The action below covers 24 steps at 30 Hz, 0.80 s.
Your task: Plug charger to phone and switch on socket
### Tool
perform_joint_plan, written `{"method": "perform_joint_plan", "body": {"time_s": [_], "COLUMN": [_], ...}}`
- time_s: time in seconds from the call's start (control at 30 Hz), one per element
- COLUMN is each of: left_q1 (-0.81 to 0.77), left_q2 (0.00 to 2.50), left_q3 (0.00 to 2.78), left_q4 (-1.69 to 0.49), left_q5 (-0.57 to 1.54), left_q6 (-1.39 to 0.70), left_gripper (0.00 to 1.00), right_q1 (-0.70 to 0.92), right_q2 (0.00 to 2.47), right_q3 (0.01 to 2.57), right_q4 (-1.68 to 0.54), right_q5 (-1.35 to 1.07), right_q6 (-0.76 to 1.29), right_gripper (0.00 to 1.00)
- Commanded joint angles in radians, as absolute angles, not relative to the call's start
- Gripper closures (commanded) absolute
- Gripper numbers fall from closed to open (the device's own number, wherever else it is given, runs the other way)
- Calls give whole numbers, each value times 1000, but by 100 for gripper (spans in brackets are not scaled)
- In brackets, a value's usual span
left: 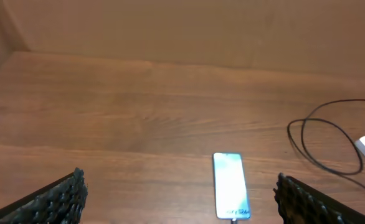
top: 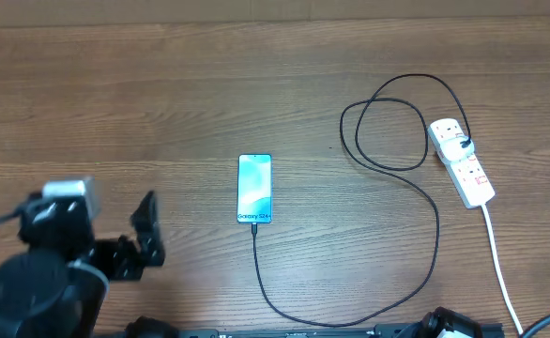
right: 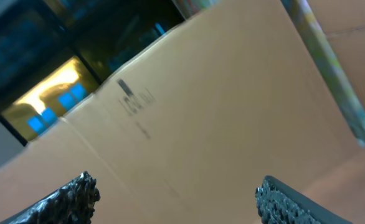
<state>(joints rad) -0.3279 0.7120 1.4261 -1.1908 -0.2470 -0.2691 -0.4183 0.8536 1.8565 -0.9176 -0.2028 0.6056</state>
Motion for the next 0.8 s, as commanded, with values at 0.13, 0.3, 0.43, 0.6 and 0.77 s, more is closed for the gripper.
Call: {"method": "perform_joint_plan", "body": {"time_s": [0.13,0.3,0.43,0.6,0.77], "left_q1": [-334,-334,-334,-333,-306], "left_q2": [681,680,680,680,678], "left_q3": [1415,1415,1415,1415,1415], "left_q4": [-1336,-1417,-1486,-1508,-1508], "left_q5": [-288,-288,-288,-288,-288], "left_q6": [-300,-299,-300,-299,-300], "left_gripper": [0,0,0,0,0], "right_q1": [-367,-256,-196,-175,-147], "right_q2": [668,545,482,399,316], "right_q3": [1774,1711,1707,1707,1707], "right_q4": [-965,-965,-968,-981,-991], "right_q5": [-212,-211,-211,-207,-141], "right_q6": [575,475,390,316,279], "right_gripper": [17,15,12,11,11]}}
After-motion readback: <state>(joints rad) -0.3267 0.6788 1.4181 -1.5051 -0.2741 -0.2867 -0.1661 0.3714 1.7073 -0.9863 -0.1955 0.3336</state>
